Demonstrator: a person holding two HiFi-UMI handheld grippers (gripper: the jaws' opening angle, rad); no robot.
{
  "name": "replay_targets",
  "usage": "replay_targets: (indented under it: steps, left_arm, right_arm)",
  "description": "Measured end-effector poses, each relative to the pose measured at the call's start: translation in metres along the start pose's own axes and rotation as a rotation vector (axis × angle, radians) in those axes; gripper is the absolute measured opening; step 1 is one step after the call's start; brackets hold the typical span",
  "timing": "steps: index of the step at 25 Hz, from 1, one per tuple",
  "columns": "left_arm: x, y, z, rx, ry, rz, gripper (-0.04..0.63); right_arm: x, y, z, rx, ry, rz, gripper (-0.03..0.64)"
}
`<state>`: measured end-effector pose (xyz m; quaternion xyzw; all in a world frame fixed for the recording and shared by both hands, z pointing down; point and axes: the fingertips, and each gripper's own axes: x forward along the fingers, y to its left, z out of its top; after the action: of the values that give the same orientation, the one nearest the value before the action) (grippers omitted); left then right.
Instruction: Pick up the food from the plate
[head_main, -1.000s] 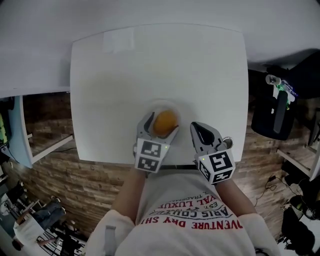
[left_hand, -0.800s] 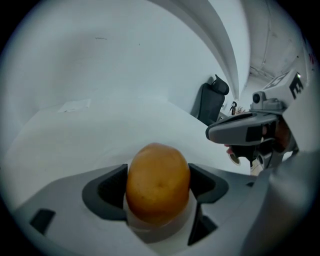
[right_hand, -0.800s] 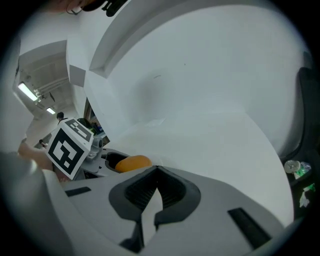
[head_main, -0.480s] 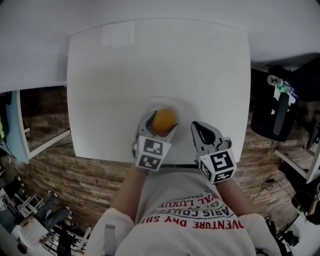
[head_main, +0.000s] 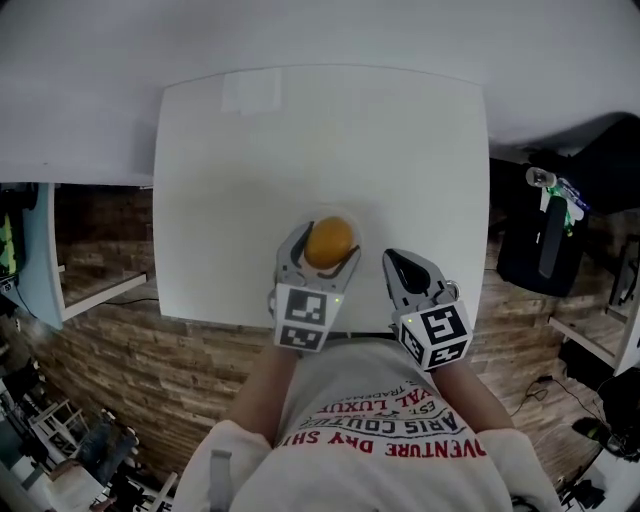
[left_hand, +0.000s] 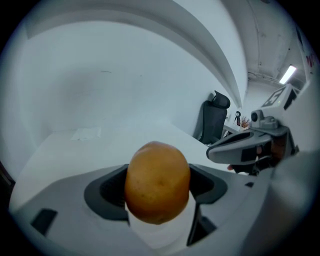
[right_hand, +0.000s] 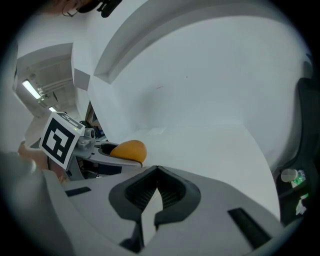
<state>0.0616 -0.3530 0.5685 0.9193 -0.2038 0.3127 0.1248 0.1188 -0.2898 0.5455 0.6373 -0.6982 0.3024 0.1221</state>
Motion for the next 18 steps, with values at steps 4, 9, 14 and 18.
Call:
replay_targets:
  steps: [4,9,14,18]
  left_arm:
    - [-0.019,0.006,0.036,0.016,-0.087,0.01,0.357]
    - [-0.056,-0.001,0.08,0.079,-0.188,0.012,0.359]
    - [-0.087,-0.003,0.121,0.147,-0.305,0.009,0.358]
    - [-0.113,-0.002,0.142,0.178,-0.373,0.015,0.358]
  right_arm:
    - [-0.006,0.007,0.021,-0.018,-0.059,-0.009,0.005]
    - [-0.028,0.016,0.051,-0.033,-0.143,-0.032,0.005]
    - [-0.046,0.014,0.086,-0.052,-0.249,-0.085,0.005]
    - [-0.061,0.019,0.107,-0.063,-0.315,-0.121,0.005]
